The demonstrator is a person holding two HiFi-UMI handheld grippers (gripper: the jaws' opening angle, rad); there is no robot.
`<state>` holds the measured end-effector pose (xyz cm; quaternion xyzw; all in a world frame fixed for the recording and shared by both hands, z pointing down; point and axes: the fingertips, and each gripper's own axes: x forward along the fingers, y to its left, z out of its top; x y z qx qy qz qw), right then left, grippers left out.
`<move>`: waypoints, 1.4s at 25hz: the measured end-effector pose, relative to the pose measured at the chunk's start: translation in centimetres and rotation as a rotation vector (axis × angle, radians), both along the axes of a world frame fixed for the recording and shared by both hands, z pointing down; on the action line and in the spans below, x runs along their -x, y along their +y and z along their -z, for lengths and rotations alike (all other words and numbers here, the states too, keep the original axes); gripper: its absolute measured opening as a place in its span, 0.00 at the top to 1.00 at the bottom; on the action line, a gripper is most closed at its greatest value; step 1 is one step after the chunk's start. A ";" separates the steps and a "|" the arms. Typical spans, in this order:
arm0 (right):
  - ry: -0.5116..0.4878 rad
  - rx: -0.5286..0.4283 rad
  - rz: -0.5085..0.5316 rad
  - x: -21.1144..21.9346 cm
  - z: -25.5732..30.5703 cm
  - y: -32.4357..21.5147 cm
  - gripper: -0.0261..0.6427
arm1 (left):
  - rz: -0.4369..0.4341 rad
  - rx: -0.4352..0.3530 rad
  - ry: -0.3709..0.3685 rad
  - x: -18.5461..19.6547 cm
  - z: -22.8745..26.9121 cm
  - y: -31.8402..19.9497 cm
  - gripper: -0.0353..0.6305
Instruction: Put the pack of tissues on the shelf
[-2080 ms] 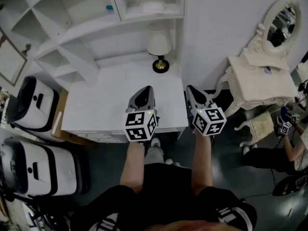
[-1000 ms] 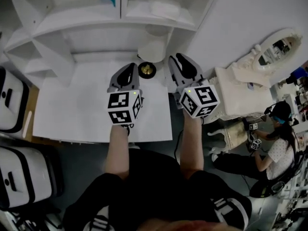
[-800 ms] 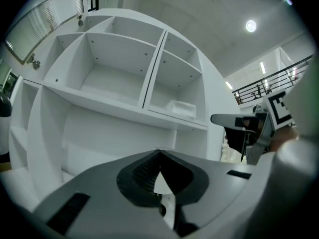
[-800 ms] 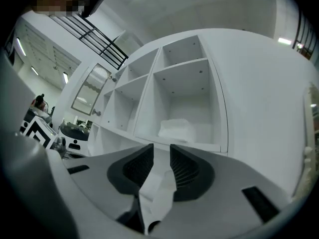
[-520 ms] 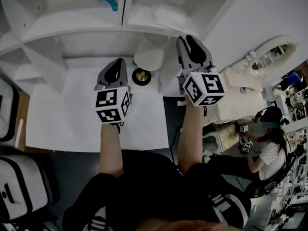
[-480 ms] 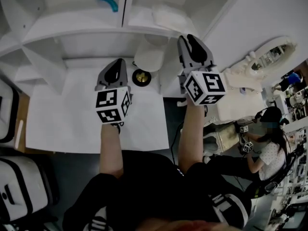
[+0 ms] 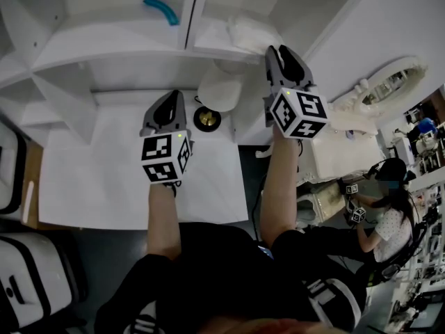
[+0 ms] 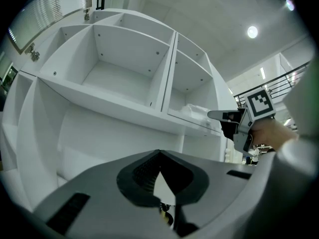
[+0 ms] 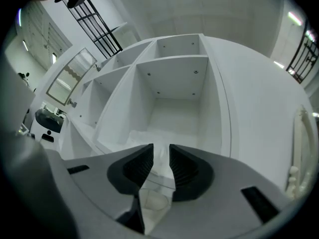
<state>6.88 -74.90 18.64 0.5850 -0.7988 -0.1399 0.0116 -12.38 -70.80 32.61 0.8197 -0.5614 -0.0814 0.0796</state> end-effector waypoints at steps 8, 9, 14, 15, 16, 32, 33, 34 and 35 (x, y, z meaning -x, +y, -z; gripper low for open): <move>-0.034 -0.047 -0.035 -0.5 0.2 3.1 0.93 | -0.014 0.000 -0.006 -0.4 -0.2 2.0 0.93; -0.047 -0.054 -0.033 -0.7 0.3 3.8 0.93 | -0.019 0.000 -0.009 -0.6 -0.2 2.5 0.93; -0.129 -0.080 0.038 -1.3 0.8 7.9 0.93 | -0.026 0.003 -0.023 -2.3 -0.2 4.7 0.93; -0.137 -0.084 0.054 -1.6 1.0 8.9 0.93 | -0.030 0.003 -0.026 -3.1 -0.1 5.2 0.93; -0.147 -0.086 0.070 -2.0 1.0 9.9 0.93 | -0.034 0.005 -0.030 -3.9 -0.1 5.8 0.93; -0.277 0.219 0.142 -8.9 -15.4 25.1 0.93 | -0.102 0.177 -0.102 -13.7 -9.8 22.7 0.93; -0.272 0.240 0.144 -9.1 -16.3 25.6 0.93 | -0.101 0.182 -0.103 -14.0 -10.0 23.1 0.93; -0.268 0.256 0.147 -9.3 -17.0 26.2 0.93 | -0.101 0.186 -0.105 -14.3 -10.2 23.5 0.93; -0.267 0.268 0.149 -9.5 -17.5 26.7 0.93 | -0.103 0.188 -0.107 -14.6 -10.2 23.9 0.93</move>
